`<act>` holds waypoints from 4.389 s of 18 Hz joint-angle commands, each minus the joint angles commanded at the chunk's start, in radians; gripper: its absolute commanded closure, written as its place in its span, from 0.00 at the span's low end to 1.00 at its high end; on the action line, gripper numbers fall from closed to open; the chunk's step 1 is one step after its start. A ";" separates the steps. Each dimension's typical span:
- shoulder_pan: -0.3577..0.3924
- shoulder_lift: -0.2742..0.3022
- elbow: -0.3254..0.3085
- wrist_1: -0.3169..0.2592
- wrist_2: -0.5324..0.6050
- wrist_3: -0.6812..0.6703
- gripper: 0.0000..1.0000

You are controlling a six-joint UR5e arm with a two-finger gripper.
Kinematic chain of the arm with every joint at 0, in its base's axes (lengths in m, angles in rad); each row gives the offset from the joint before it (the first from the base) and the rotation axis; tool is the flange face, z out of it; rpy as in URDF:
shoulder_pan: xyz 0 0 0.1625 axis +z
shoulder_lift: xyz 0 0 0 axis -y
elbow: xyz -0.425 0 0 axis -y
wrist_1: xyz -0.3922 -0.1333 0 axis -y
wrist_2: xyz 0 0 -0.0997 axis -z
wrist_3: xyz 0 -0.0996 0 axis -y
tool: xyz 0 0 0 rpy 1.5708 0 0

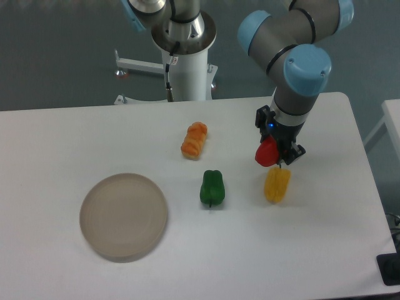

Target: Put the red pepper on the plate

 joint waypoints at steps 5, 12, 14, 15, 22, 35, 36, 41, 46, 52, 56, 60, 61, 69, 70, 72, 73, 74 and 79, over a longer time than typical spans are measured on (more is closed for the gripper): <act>-0.009 -0.003 0.015 -0.006 -0.012 -0.032 0.66; -0.211 -0.009 0.032 0.003 -0.051 -0.340 0.67; -0.286 -0.024 0.029 0.056 -0.052 -0.449 0.67; -0.323 -0.037 0.028 0.078 -0.052 -0.509 0.67; -0.480 -0.139 0.015 0.196 -0.049 -0.739 0.67; -0.560 -0.230 0.020 0.241 -0.038 -0.792 0.58; -0.561 -0.233 0.021 0.241 -0.038 -0.790 0.51; -0.560 -0.239 0.025 0.245 -0.011 -0.779 0.00; -0.502 -0.167 0.048 0.232 0.002 -0.769 0.00; -0.284 -0.065 0.052 0.227 -0.017 -0.602 0.00; -0.197 -0.031 0.048 0.155 -0.018 -0.441 0.00; -0.105 -0.023 0.037 0.108 -0.012 -0.249 0.00; -0.089 -0.020 0.032 0.086 -0.012 -0.211 0.00; 0.000 -0.002 0.017 -0.014 -0.008 0.049 0.00; 0.000 -0.003 0.012 -0.011 -0.006 0.049 0.00; 0.002 -0.021 0.011 -0.006 -0.003 0.048 0.00; 0.012 -0.020 0.014 -0.011 -0.008 0.049 0.00; 0.014 -0.021 0.017 -0.011 -0.005 0.048 0.00; 0.012 -0.023 0.011 -0.009 -0.005 0.043 0.00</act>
